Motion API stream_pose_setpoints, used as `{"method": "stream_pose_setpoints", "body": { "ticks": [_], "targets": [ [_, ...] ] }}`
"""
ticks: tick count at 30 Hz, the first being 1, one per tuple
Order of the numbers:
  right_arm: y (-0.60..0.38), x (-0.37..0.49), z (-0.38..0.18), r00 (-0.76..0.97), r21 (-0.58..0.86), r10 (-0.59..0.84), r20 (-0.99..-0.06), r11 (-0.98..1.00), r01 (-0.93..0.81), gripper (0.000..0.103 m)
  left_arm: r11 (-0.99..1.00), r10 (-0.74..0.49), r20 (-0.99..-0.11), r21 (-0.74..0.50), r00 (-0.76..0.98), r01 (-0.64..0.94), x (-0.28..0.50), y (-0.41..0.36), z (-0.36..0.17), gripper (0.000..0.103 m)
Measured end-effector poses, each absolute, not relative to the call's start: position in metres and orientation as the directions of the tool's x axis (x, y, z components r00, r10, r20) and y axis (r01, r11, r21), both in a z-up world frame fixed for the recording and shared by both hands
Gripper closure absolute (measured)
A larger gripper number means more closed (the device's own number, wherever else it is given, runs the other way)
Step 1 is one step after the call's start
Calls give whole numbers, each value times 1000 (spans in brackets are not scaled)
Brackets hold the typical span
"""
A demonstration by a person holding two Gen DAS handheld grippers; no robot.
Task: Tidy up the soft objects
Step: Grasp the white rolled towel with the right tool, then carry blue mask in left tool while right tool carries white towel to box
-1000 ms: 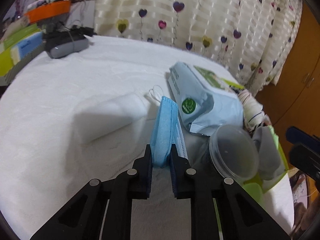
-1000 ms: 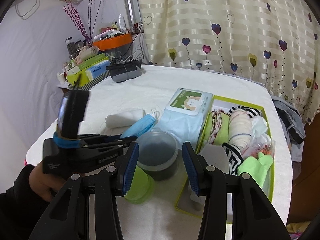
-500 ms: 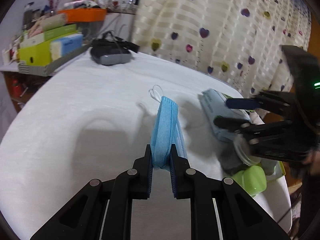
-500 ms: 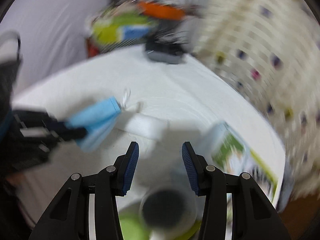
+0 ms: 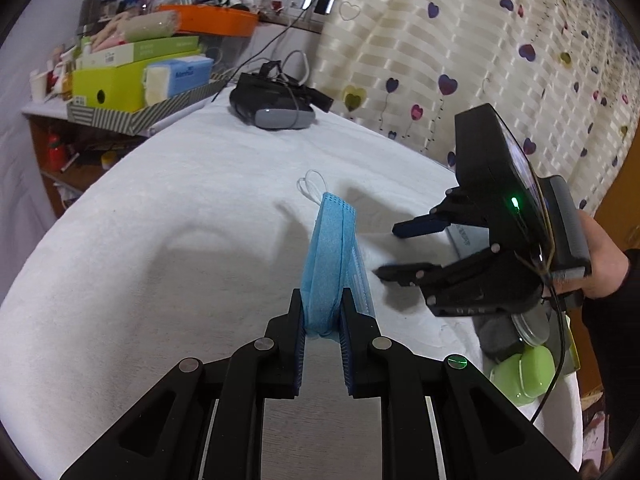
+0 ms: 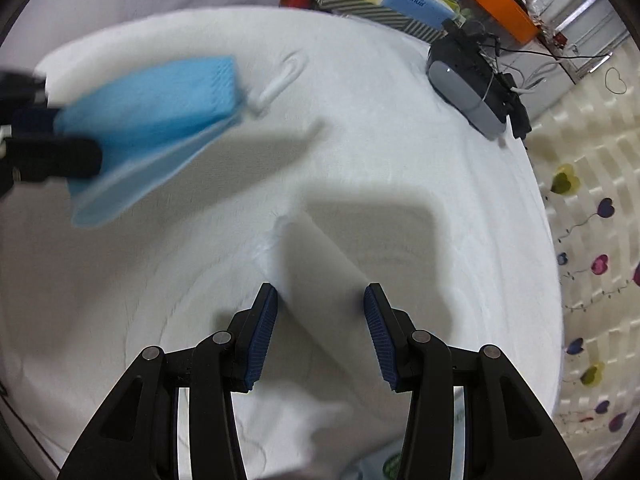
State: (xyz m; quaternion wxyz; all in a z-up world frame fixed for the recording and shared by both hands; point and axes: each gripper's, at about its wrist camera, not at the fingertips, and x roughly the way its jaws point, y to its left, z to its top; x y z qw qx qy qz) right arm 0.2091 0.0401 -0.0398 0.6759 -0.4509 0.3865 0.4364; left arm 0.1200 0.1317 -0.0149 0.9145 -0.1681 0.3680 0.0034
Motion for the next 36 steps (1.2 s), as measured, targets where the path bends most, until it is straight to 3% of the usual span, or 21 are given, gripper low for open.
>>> {"method": "stream_pose_setpoints", "body": {
  "ticks": [4,5,10,22,36],
  "targets": [
    [49,220,-40,294,-229,234,-927,269,-936,58,942,-116,-673,-308,731,-134,121,133,-16,89],
    [50,220,-39,295,-225,239,-925,281,-933,67,942,-115,-673,-308,731,-135,121,133,-16,89],
    [49,212,-30,334,-238,273,-902,332,-913,79,941,-111,-668,-309,736,-139,119,132,-13,89],
    [11,166,49,466,-263,433,-772,450,-854,79,952,-113,-606,-292,787,-88,102,103,26,89],
    [-102,108,105,629,-234,424,-652,676,-699,79,963,-226,-544,-253,808,99,76,8,66,89]
  ]
}}
